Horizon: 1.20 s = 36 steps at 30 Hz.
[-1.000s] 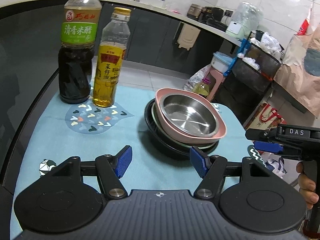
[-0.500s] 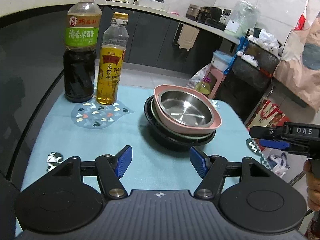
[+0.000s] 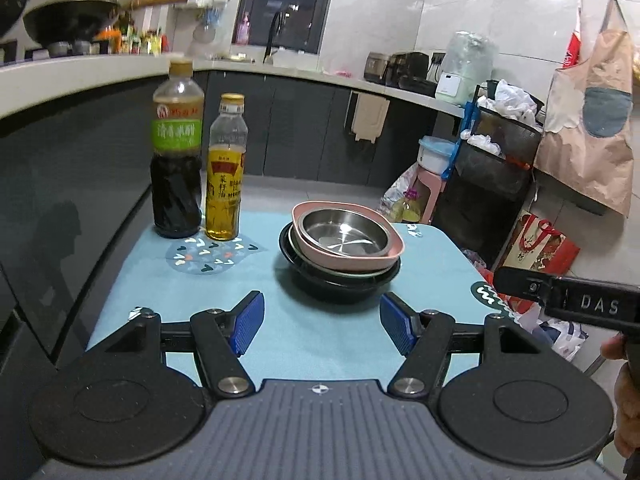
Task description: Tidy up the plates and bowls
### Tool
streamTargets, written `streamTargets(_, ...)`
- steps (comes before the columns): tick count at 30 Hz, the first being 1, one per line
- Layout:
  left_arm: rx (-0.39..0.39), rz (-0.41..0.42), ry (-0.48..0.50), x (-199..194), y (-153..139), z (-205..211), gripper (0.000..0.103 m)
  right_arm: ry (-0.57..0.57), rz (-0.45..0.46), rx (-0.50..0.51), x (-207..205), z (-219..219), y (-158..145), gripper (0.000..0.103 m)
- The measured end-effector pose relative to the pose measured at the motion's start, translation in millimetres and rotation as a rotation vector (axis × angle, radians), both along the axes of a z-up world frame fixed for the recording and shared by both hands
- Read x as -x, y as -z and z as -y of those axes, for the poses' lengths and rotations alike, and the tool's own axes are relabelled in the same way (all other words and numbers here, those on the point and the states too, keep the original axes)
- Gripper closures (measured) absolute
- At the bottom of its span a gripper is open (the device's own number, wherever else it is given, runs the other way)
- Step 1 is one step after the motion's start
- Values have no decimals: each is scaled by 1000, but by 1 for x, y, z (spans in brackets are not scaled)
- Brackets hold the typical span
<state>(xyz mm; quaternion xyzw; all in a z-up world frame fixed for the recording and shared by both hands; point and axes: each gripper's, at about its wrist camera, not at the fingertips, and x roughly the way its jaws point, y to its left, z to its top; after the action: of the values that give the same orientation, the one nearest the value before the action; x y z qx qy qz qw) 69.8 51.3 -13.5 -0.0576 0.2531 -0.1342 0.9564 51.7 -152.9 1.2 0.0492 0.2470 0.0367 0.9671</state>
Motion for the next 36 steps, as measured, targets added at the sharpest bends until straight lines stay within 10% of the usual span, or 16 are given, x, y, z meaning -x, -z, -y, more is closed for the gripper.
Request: streamTargets(36, -139, 19, -177, 94, 11, 9, 41, 23, 117, 102, 94, -49, 14, 47)
